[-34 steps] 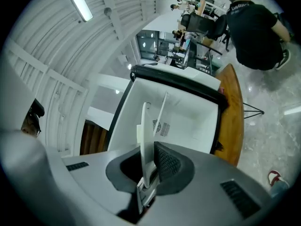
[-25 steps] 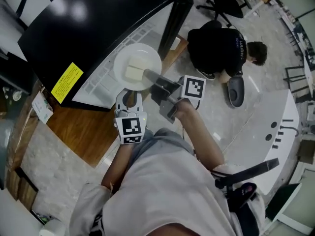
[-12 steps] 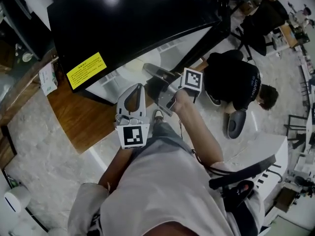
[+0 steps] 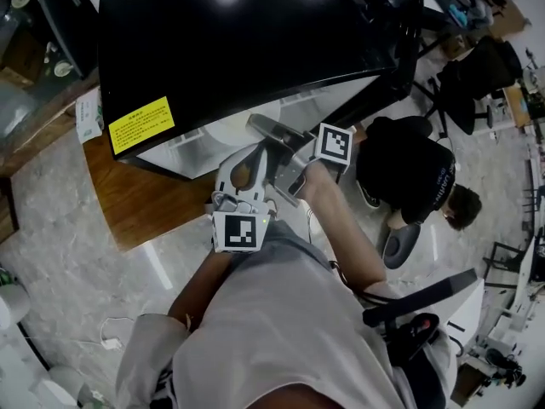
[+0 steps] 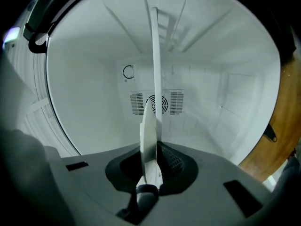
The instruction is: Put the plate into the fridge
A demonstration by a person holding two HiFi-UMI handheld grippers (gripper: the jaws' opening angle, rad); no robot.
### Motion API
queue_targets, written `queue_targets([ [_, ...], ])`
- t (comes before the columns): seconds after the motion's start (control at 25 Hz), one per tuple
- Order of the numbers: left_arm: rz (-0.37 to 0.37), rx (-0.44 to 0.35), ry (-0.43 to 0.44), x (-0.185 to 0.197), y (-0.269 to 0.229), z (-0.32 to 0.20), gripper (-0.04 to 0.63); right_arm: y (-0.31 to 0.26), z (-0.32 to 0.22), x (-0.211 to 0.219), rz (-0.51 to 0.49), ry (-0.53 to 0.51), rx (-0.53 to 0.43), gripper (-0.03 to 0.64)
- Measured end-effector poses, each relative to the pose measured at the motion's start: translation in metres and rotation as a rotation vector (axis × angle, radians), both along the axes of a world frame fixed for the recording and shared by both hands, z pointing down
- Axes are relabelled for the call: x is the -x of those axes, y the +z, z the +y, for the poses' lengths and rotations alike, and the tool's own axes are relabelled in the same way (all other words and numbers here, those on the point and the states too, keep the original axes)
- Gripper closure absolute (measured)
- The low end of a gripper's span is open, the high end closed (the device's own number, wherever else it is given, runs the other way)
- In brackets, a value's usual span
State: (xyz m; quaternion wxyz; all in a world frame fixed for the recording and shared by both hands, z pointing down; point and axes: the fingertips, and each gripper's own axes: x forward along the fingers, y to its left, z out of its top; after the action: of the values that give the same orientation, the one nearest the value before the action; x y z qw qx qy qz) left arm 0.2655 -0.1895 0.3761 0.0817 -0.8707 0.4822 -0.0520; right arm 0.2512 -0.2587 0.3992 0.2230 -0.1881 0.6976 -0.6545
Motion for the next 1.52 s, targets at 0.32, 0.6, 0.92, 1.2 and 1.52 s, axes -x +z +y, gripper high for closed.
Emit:
queue_targets([
  [0.32,0.057,0.037,-0.161,0.01,-0.002,-0.024,0.577,-0.015,0.001,-0.003,-0.071,-0.085,-0.044,0.468],
  [0.6,0.098,0.069,-0.239,0.031,0.001,-0.047,0.577,-0.035,0.039,0.003,0.13,-0.226,-0.365,0.431],
  [0.92,0.104,0.086,-0.288,0.058,0.003,-0.045,0.577,-0.035,0.033,0.02,0.974,-0.016,-1.022,0.586],
  [1.2,0.11,0.09,-0.283,0.062,0.001,-0.055,0.577,-0.018,0.01,0.024,1.179,0.019,-1.046,0.588],
  [1.52,0.124,0.096,-0.255,0.054,-0.004,-0.053,0.577,-0.025,0.01,0.011,1.163,0.08,-1.021,0.597],
])
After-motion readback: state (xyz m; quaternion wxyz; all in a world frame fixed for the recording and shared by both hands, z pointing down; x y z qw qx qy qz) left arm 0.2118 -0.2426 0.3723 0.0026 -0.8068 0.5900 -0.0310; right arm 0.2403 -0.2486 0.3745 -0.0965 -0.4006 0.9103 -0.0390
